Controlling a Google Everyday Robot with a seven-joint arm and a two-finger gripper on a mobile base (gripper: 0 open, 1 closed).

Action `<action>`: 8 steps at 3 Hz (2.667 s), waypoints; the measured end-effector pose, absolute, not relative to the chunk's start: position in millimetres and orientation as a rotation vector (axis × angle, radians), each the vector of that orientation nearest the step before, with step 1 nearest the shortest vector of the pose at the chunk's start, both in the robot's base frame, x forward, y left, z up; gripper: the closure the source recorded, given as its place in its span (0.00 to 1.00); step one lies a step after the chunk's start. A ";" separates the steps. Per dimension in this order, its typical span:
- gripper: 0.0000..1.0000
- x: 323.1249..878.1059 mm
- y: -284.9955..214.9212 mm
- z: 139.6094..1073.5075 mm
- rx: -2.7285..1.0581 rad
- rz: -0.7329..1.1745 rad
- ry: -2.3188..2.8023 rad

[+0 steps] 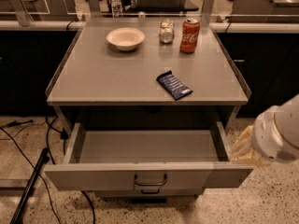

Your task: Close top drawer

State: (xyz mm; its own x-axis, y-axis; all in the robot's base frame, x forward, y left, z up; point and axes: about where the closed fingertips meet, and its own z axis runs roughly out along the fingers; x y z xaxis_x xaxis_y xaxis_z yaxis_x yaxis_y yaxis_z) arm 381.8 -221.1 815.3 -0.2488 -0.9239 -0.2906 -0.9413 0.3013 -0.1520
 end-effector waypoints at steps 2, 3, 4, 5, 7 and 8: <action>1.00 367.0 -237.0 751.3 -1.639 0.091 2.242; 1.00 366.3 -236.6 748.1 -1.635 0.102 2.242; 1.00 361.4 -233.4 725.2 -1.601 0.187 2.236; 1.00 352.6 -222.2 701.0 -1.560 0.267 2.198; 1.00 351.9 -198.0 678.4 -1.513 0.277 2.062; 1.00 367.7 -186.0 668.8 -1.479 0.222 1.967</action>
Offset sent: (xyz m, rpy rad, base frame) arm -0.0254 -0.0217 -0.1065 0.0778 -0.0118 -0.0234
